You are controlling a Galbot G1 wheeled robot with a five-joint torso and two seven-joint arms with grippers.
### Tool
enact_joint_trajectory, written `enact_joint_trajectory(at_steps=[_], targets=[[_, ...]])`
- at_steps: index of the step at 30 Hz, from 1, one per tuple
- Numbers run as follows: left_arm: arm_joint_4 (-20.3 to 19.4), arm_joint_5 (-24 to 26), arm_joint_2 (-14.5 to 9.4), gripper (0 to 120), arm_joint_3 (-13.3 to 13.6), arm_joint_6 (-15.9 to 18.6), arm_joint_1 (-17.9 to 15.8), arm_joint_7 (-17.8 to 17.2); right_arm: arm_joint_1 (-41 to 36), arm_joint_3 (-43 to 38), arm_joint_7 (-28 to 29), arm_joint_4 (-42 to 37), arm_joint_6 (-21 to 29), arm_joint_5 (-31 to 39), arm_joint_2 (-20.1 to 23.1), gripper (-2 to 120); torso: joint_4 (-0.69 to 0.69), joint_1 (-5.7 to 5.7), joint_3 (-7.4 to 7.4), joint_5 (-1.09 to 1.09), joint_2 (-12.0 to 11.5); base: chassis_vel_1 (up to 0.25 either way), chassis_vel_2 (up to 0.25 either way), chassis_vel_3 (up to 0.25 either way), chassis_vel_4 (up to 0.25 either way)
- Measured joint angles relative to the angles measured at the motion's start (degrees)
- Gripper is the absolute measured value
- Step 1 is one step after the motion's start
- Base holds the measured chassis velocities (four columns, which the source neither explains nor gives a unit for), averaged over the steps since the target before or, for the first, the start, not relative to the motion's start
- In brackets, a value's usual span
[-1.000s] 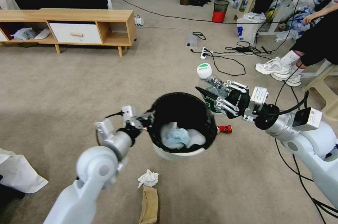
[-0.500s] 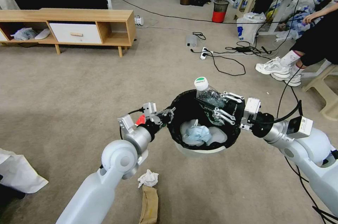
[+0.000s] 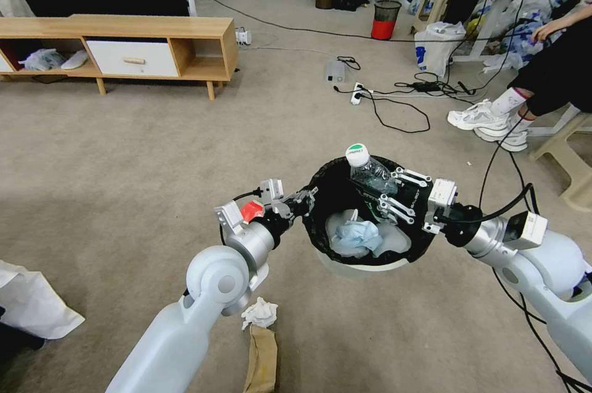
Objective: Pick up the trash bin and place the garbage on the floor into it.
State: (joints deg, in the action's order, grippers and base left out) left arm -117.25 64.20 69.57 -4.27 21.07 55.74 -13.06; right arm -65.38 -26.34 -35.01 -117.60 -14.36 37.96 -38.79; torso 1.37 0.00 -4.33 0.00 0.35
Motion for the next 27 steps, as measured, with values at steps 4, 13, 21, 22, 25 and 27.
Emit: enact_joint_trajectory(at_steps=[4,13,21,22,25,27], targets=[[-0.8,-0.2,-0.5,7,-0.5,0.0,0.8,0.0,0.1,0.0,0.7,0.2,0.1,-0.6,-0.4,54,0.0,0.0,0.0,0.0,0.0,0.0,0.0,0.0,0.0],[-1.3,-0.7,-0.7,7,-1.2,0.0,1.7,0.0,0.3,-0.1,1.0,0.3,0.2,-1.0,-0.8,87,0.0,0.0,0.0,0.0,0.0,0.0,0.0,0.0,0.0],[-0.9,-1.1,-0.5,7,-1.5,0.0,1.6,0.0,-0.4,-0.8,1.6,0.1,0.2,-1.2,-0.7,100,0.0,0.0,-0.01,0.0,0.0,0.0,0.0,0.0,0.0],[-0.8,-1.1,-0.5,7,-1.5,-0.1,1.6,0.0,-0.5,-0.9,1.8,0.1,0.2,-1.2,-0.6,100,0.0,0.0,0.0,0.0,0.0,0.0,0.0,0.0,0.0],[-0.8,-1.2,-0.5,7,-1.7,-0.1,1.6,0.0,-0.4,-0.9,1.9,0.2,0.2,-1.3,-0.6,100,0.0,0.0,-0.01,0.0,0.0,0.0,0.0,0.0,0.0],[-0.7,-1.3,-0.5,7,-1.8,-0.1,1.6,0.0,-0.4,-0.9,1.9,0.3,0.2,-1.3,-0.6,100,0.0,0.0,-0.01,0.0,0.0,0.0,0.0,0.0,0.0]])
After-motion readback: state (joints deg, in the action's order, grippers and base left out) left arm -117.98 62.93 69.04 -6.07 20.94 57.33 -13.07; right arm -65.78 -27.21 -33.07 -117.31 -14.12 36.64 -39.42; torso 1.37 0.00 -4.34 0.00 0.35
